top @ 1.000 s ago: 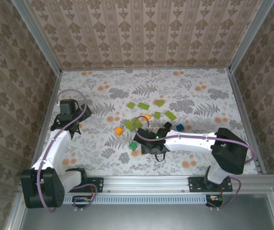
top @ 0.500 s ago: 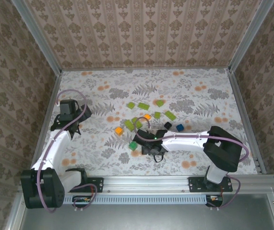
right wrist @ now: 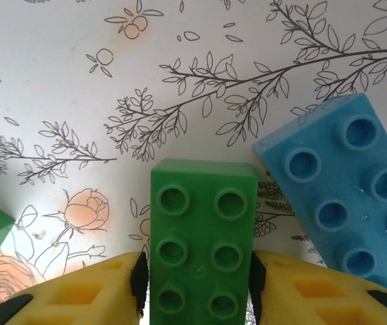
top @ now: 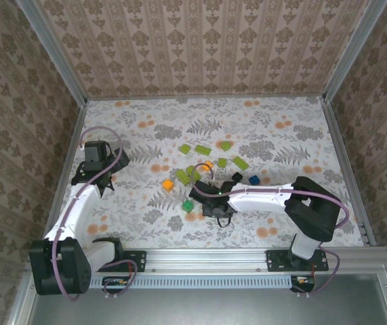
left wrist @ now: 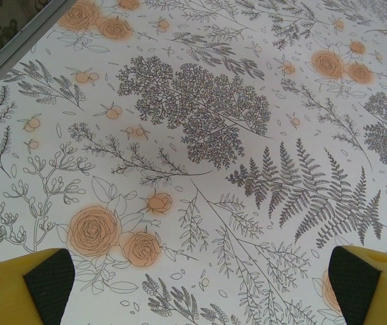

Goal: Assemble a carrot with lego

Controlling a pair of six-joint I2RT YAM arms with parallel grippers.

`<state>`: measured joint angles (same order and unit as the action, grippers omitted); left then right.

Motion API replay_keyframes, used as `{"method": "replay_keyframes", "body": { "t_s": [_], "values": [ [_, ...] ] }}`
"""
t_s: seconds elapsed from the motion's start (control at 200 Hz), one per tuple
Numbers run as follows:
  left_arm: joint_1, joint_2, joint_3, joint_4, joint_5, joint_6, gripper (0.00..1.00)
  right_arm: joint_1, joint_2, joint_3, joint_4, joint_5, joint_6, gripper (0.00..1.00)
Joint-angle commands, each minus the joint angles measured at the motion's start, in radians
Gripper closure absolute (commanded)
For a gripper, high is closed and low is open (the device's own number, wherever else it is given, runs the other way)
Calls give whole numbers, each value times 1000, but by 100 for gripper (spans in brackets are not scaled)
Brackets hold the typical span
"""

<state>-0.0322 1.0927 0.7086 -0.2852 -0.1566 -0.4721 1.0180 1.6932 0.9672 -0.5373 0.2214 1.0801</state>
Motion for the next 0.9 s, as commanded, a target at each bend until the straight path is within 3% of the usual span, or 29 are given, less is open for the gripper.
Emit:
{"method": "replay_keyframes", "body": {
  "t_s": [0.0, 0.22, 0.36, 0.64, 0.895],
  "values": [
    [-5, -8, 29, -12, -1, -4, 1, -9, 21, 2, -6, 17, 6, 54],
    [-9, -2, 32, -12, -2, 0, 1, -12, 24, 19, -17, 22, -16, 67],
    [-11, -1, 33, -17, -9, 1, 1, -10, 6, 56, -59, 22, -92, 69],
    [-10, 12, 39, -21, -5, 2, 1, 13, -46, 270, -287, 11, -485, 72],
    [-10, -6, 41, -41, -11, 8, 1, 14, -42, 383, -365, -168, -816, 70]
  ]
}}
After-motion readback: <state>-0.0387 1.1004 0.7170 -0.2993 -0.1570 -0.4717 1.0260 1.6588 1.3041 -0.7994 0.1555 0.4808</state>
